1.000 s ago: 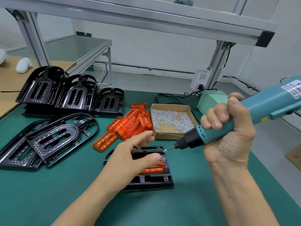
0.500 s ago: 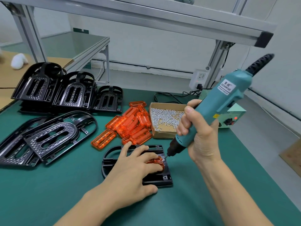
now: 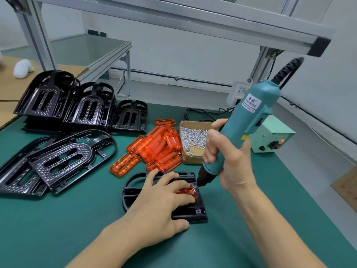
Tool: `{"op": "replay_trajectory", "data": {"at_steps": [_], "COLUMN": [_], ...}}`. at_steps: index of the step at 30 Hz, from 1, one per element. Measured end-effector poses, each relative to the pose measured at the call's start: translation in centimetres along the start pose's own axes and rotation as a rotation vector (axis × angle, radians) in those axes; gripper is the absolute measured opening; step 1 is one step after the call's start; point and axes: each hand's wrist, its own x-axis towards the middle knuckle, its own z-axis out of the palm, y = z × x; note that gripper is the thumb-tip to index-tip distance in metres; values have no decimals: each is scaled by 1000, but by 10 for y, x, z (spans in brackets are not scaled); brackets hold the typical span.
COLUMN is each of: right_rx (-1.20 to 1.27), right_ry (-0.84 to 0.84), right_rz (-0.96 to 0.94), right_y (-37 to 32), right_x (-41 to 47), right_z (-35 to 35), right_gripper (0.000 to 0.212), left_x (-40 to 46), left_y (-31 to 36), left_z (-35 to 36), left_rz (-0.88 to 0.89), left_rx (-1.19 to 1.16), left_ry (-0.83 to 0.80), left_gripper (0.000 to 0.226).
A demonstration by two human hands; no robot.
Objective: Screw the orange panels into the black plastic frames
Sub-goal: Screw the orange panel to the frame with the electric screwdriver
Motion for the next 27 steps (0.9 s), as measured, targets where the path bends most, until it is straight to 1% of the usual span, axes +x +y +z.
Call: {"op": "replay_trajectory", "data": {"at_steps": [5,7,9,12,14,18,21,27], "right_rx": [-16,-19,-27,-97,-149,-155,-153,-112], "right_ry": [-290,-331,-334,-387,-423,-421,-403,-273], "right_rz": [30,54,64,64,97,121,83,21], "right_y": [-1,-1,0,3,5,9,9,3], "right_x": [5,8,11,16,18,20,16,9], "right_z": [5,6,8,15,20,22,19,7], "right_gripper": [11,11,10,12,15,15,15,18], "left_x": [1,1,1,1,1,2,2,1], "left_y": [0,-1,0,-1,-2,-3,-3,-3], "left_z": [0,0,0,1,1,2,2,3], "left_rz": [4,4,6,9,12,14,14,5], "left_rx": [3,-10,-14,-17,-18,-17,-26,-52], "left_ry": [-1,1,-2,-1,-7,-5,-2,-1], "left_gripper": [56,56,56,56,56,56,55,55]}}
